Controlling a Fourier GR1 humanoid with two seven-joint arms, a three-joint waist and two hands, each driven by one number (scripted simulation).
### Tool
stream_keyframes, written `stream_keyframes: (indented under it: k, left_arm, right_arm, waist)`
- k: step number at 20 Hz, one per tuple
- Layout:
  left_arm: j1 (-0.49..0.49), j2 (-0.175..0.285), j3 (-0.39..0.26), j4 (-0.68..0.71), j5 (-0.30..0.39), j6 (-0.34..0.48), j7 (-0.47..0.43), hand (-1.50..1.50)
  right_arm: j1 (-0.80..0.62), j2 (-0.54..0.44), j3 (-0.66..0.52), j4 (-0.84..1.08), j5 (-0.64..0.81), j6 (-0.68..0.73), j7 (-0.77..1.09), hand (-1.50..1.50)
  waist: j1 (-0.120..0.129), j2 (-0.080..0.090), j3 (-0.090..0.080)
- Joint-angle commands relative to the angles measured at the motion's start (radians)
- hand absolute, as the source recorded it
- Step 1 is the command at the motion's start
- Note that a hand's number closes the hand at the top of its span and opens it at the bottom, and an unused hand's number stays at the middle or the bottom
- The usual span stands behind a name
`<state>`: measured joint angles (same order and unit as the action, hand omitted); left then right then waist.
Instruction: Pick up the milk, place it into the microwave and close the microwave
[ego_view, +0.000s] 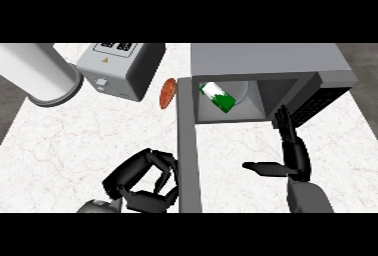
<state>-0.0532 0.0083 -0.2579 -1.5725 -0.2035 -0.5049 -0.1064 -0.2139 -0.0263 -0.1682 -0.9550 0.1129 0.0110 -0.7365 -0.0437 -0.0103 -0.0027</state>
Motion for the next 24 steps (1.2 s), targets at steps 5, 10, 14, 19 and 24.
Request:
stream_keyframes:
  k: [5, 10, 14, 19, 24]
  left_arm:
    - [-0.024, -0.008, -0.240, 0.192, -0.017, 0.113, -0.106, 1.50]
    - [-0.131, -0.008, -0.406, 0.304, -0.026, 0.240, -0.103, 1.50]
    - [-0.199, -0.008, -0.581, 0.350, 0.084, 0.498, -0.064, 1.50]
    - [-0.303, -0.008, -0.716, 0.365, 0.278, 0.765, -0.017, 1.50]
    - [-0.434, -0.008, -0.706, 0.406, 0.438, 0.866, -0.088, 1.50]
  right_arm:
    - [0.305, -0.011, 0.077, -0.498, -0.045, 0.058, 0.161, -1.50]
    - [0.431, -0.053, 0.053, -0.711, -0.111, 0.105, 0.249, -1.50]
    - [0.569, -0.060, 0.062, -0.857, -0.185, 0.185, 0.256, -1.50]
    - [0.541, -0.105, 0.036, -0.938, -0.301, 0.257, 0.348, -1.50]
    - [0.454, -0.144, 0.038, -0.999, -0.325, 0.253, 0.446, -1.50]
  waist:
    - [0.001, 0.005, 0.000]
    - [0.007, 0.009, 0.001]
    - [-0.003, 0.009, 0.001]
    - [-0.036, 0.015, 0.000]
    - [-0.061, 0.025, -0.003]
